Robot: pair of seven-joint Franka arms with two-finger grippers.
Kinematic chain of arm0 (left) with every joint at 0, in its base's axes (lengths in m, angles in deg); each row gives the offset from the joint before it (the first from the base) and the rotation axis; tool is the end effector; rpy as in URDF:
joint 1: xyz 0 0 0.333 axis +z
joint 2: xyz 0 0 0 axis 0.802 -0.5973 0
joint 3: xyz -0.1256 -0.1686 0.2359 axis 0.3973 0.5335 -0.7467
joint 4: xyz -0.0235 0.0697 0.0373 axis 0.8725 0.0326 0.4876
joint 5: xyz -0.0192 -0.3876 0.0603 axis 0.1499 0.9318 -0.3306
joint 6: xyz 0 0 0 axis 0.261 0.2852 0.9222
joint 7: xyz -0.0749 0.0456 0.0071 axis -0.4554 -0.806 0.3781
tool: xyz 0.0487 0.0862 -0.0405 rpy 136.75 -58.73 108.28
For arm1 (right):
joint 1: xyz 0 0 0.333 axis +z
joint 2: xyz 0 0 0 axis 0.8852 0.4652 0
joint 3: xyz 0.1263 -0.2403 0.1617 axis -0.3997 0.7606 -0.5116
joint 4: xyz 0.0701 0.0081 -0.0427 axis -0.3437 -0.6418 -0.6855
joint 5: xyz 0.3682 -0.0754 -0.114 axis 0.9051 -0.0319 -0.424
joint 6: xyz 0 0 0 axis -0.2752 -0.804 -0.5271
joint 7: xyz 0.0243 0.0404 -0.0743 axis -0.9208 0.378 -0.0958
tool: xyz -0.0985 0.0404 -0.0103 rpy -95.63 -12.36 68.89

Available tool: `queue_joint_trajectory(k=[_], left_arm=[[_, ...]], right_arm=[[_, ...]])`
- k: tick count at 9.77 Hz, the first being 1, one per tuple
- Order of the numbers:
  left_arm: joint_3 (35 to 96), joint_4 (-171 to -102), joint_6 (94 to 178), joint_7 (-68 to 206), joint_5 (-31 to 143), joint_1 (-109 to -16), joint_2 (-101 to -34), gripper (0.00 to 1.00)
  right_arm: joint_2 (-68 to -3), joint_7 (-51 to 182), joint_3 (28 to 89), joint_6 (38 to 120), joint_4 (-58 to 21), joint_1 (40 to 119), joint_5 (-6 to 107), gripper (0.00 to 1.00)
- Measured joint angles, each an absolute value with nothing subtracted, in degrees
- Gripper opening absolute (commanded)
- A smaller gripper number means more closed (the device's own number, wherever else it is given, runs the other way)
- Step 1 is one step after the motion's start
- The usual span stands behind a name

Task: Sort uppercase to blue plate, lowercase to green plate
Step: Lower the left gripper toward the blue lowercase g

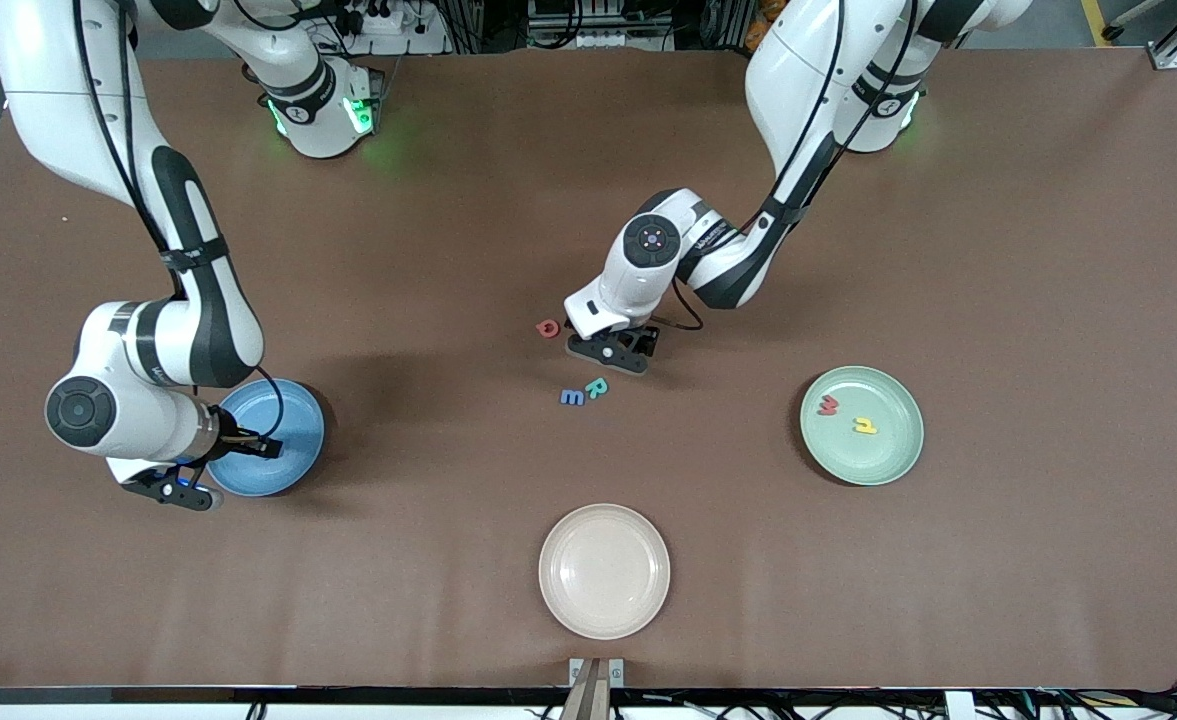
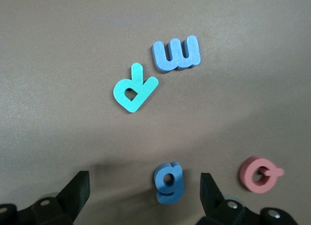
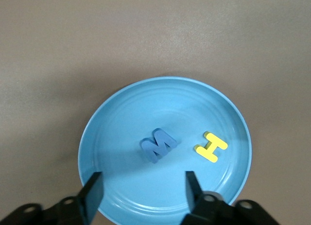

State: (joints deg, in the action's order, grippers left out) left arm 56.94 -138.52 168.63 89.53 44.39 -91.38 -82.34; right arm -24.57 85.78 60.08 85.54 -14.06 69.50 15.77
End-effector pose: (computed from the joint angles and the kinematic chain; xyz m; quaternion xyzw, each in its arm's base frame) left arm 0.4548 -0.4897 0.1741 0.9820 -0.1720 0.0249 0.0735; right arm 0.6722 0.0117 0.2542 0.9889 -0.1346 -0.0556 0.0283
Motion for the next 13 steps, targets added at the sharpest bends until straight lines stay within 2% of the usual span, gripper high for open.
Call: queue_joint_trajectory(k=[3, 4, 6, 7, 13], left_arm=[[56.9, -137.7, 167.9, 89.5, 40.5, -91.6, -82.8, 1.00], [57.0, -136.2, 165.3, 89.5, 40.4, -91.8, -82.9, 1.00], [57.0, -128.6, 153.6, 89.4, 39.1, -93.1, -84.5, 1.00], [57.0, -126.2, 151.7, 89.5, 38.4, -93.8, -85.6, 1.00], [56.9, -124.9, 151.7, 90.2, 37.6, -94.0, -88.6, 1.00]], right_arm=[[-24.6, 85.7, 59.9, 85.5, -14.1, 69.5, 15.8, 1.00], [-24.6, 85.7, 59.9, 85.5, -14.1, 69.5, 15.8, 1.00], [-24.6, 85.7, 59.6, 85.5, -14.1, 69.6, 15.8, 1.00], [-24.6, 85.7, 59.5, 85.5, -14.1, 69.6, 15.8, 1.00], [-24.9, 85.7, 58.1, 85.5, -14.1, 70.1, 15.8, 1.00]])
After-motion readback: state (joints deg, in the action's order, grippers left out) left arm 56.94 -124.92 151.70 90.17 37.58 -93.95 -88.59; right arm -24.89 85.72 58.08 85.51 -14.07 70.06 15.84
